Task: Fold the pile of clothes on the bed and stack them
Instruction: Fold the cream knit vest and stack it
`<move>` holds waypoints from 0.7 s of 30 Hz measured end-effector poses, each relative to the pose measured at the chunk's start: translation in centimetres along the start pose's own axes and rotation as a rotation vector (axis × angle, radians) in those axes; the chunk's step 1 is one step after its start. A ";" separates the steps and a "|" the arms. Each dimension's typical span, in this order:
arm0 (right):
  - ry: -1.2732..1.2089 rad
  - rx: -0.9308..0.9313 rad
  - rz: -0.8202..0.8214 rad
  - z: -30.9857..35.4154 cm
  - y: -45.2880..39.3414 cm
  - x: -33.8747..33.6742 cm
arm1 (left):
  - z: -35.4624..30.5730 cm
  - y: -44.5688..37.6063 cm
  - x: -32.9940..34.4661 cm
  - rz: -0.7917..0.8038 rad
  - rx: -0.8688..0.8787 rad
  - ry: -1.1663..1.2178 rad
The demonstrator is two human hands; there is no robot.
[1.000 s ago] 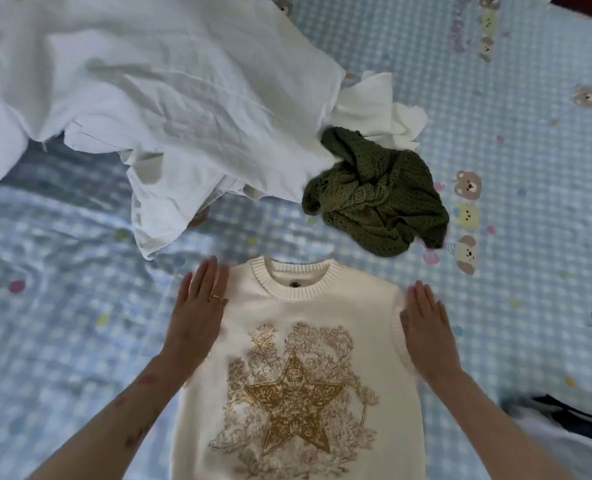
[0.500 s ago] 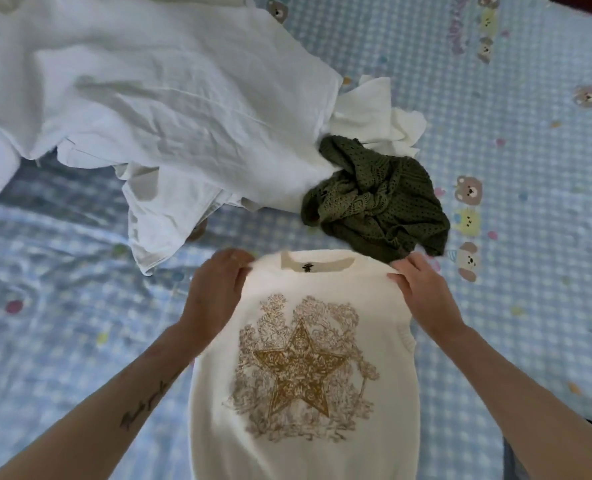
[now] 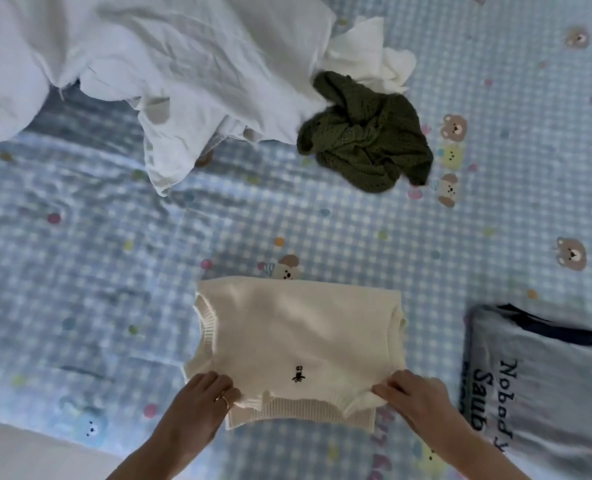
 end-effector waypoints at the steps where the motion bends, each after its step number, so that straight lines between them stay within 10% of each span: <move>1: 0.060 -0.001 0.013 0.9 0.7 0.8 | -0.5 1.1 0.8 0.007 -0.003 0.009; 9: -0.147 0.228 -0.236 1.7 0.1 1.5 | -2.7 1.3 2.0 0.034 -0.151 0.073; 13: -0.273 0.685 -0.312 -4.3 -4.2 0.0 | 3.8 -3.6 -1.4 -0.235 -0.682 0.206; 16: -0.384 0.769 -0.079 -7.6 -7.3 1.9 | 9.4 -5.4 -0.8 -0.069 -1.017 0.328; 21: -0.371 0.698 -0.247 -9.4 -6.6 0.4 | 11.6 -6.2 -1.3 -0.102 -0.963 0.331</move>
Point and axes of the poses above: each hand's wrist, its own y-axis away from the middle knuckle, its own x-axis out of the palm, z = x × y, the point moved 7 cm from there along -y, towards the middle knuckle, and after that the axes turned 10 degrees about z, right-handed, at the moved point
